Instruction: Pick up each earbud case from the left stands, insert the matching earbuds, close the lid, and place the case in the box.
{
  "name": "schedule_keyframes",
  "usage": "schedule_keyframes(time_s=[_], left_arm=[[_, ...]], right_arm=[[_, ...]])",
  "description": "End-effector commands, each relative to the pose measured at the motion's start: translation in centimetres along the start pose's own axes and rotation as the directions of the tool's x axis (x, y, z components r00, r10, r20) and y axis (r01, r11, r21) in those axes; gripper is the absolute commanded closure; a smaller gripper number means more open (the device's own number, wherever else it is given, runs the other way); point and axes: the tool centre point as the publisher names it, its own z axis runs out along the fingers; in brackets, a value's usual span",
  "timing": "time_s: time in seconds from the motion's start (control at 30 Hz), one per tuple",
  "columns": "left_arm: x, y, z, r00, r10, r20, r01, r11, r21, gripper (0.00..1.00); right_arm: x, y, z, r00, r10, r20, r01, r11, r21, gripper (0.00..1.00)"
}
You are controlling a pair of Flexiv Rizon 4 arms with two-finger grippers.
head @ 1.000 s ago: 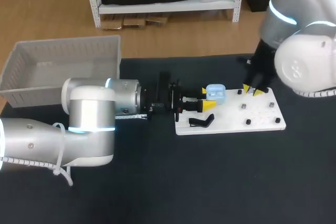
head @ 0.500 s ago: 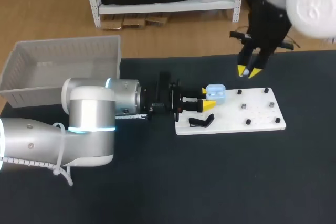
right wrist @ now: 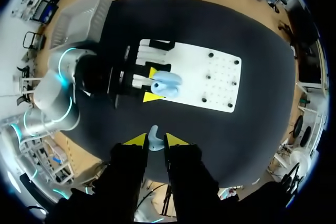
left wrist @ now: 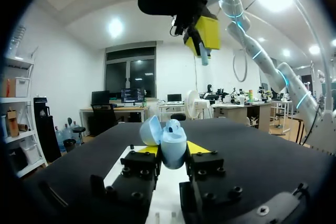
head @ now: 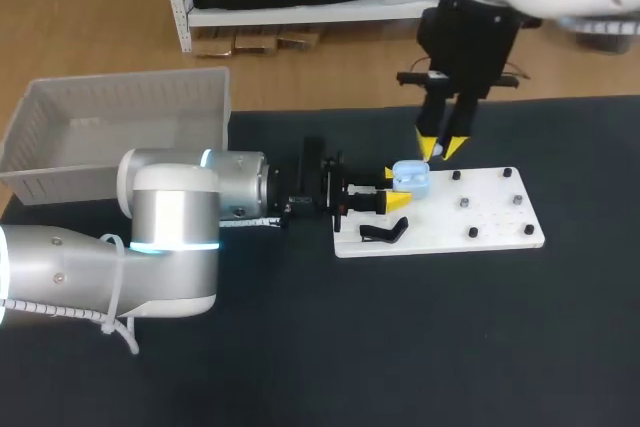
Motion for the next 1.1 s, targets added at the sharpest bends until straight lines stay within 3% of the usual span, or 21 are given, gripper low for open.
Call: schedule_keyframes(time_s=[0.03,0.13,0.53,1.1], left_arm=[[0.1,0.1,0.0,1.0,0.0,0.001,0.0,1.0,0.001,1.0],[0.1,0.1,0.0,1.0,0.0,0.001,0.0,1.0,0.001,1.0],[0.1,0.1,0.0,1.0,0.0,0.001,0.0,1.0,0.001,1.0],[0.1,0.1,0.0,1.0,0.0,0.001,0.0,1.0,0.001,1.0]], right_arm=[[-0.8,0.4,0.7,0.999,0.0,-0.041,0.0,1.0,0.008,1.0],[-0.9,-0.1,1.2,1.0,0.022,-0.006,-0.022,1.0,0.019,1.0],[-0.9,-0.1,1.2,1.0,0.022,-0.006,-0.022,1.0,0.019,1.0],[-3.0,2.0,1.9,0.974,-0.226,-0.02,0.227,0.968,0.106,1.0]])
